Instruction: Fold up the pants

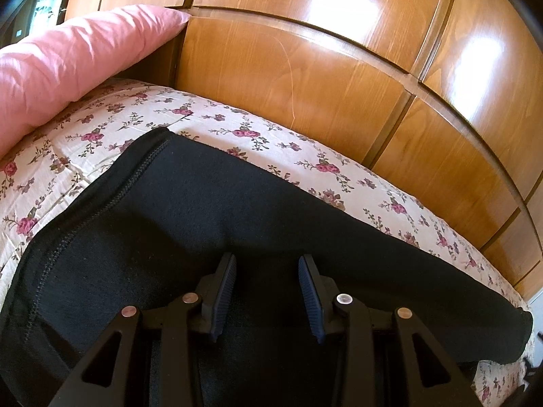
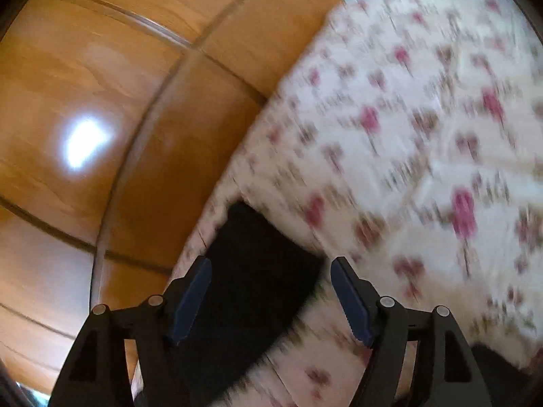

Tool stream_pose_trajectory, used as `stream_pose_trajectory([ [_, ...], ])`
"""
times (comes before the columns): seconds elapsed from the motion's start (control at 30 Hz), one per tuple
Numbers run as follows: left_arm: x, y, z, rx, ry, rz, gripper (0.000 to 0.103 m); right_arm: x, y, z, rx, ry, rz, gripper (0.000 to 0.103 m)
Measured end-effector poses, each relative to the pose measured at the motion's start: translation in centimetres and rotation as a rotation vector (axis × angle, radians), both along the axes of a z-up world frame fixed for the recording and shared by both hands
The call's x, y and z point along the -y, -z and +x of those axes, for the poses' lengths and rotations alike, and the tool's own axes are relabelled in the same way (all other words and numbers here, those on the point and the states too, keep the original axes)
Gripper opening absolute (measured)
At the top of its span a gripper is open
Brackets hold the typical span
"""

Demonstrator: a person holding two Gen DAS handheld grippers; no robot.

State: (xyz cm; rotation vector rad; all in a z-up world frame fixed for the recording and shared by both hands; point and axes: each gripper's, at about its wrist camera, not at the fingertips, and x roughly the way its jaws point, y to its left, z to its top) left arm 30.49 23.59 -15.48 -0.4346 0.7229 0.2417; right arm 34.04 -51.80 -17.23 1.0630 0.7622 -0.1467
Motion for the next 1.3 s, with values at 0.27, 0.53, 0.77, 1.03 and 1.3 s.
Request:
stream_pose_trajectory([
  [0.27, 0.0, 0.0, 0.0, 0.002, 0.000, -0.004, 0.039, -1.0, 2.5, 3.6, -0.024, 0.017, 0.015, 0.019],
  [0.53, -0.1, 0.0, -0.1, 0.007, 0.000, -0.016, 0.039, -1.5, -12.3, 3.6, 0.390, -0.050, -0.008, 0.014],
  [0.77, -0.4, 0.1, -0.3, 0.027, 0.006, -0.049, 0.040, 2.5, -5.5, 1.9, 0.056, 0.013, -0.165, 0.012],
  [1.03, -0.4, 0.2, -0.2, 0.028, 0.009, -0.050, 0.040, 2.1, 2.7, -1.3, -0.037, 0.029, -0.185, 0.020],
  [1.3, -0.3, 0.2, -0.2, 0.023, 0.010, -0.047, 0.040, -7.7, -2.9, -2.4, 0.042, -0.116, -0.518, 0.059],
])
